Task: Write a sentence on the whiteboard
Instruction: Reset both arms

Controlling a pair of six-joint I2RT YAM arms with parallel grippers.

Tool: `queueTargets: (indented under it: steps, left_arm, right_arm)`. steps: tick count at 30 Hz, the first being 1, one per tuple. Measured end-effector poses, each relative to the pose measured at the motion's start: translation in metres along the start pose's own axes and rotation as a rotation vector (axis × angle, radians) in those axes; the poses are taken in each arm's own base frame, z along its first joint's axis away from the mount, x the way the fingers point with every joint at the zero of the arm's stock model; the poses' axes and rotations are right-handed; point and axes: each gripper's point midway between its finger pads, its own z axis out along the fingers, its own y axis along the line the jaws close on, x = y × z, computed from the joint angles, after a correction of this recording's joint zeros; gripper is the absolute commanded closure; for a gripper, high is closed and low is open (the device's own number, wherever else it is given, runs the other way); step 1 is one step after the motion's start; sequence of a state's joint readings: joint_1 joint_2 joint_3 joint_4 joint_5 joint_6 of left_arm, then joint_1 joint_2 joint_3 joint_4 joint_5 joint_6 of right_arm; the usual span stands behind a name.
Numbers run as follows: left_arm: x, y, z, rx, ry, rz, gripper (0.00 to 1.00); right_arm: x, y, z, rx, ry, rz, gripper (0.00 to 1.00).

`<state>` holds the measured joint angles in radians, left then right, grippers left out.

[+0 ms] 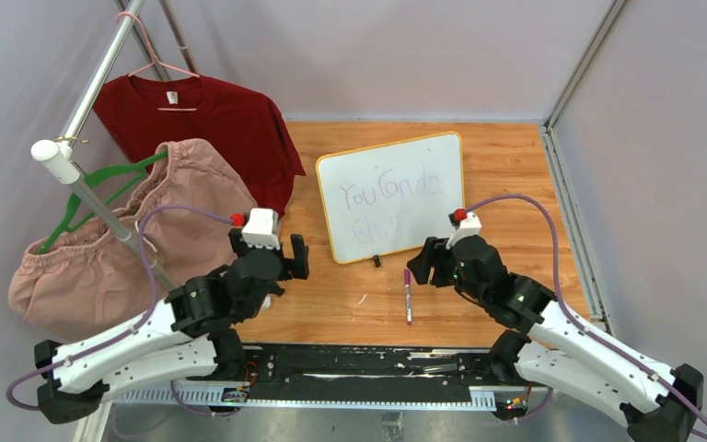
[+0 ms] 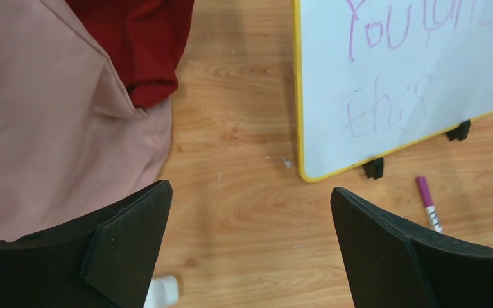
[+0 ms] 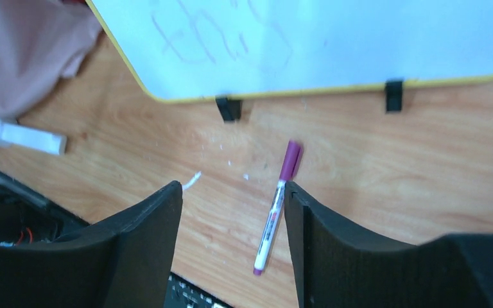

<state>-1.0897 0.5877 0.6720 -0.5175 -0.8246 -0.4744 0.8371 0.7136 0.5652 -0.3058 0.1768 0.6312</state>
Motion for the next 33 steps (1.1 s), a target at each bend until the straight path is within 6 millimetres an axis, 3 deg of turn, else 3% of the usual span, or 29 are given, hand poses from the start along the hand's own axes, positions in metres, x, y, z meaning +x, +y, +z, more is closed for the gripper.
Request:
queueTargets:
  steps: [2,3,7,11,15,20,24,29,33]
  left_arm:
    - [0.001,-0.007,0.005,-0.047,0.047,-0.055,0.0]
    - [0.0,-0.012,0.008,-0.061,0.064,-0.081,0.0]
    - [0.005,-0.025,0.014,-0.087,0.112,-0.171,0.0]
    - [0.005,-0.032,0.014,-0.078,0.129,-0.225,0.0]
    - [-0.011,-0.037,0.012,-0.053,0.104,-0.229,0.0]
    - [-0.028,-0.056,0.013,0.078,0.068,-0.087,0.0]
    - [-0.043,-0.065,0.011,0.153,0.019,-0.002,0.0]
    - [-0.069,-0.062,0.008,0.142,-0.048,0.036,0.0]
    - [-0.1,-0.047,0.006,0.035,-0.122,-0.007,0.0]
  right_arm:
    - [-0.022,0.002,-0.007,0.008,-0.071,-0.013,0.16]
    - [-0.031,0.003,-0.01,0.014,-0.098,-0.012,0.13]
    - [-0.072,0.004,-0.024,0.054,-0.239,-0.001,0.08]
    - [-0.091,0.003,-0.035,0.057,-0.32,-0.023,0.04]
    - [-0.109,0.004,-0.045,0.086,-0.352,-0.055,0.02]
    - [-0.138,0.008,-0.052,0.158,-0.35,-0.117,0.01]
    - [-0.149,-0.001,-0.051,0.249,-0.359,-0.158,0.0]
    - [-0.171,-0.011,-0.069,0.313,-0.455,-0.253,0.0]
    - [-0.215,-0.006,-0.096,0.386,-0.536,-0.285,0.0]
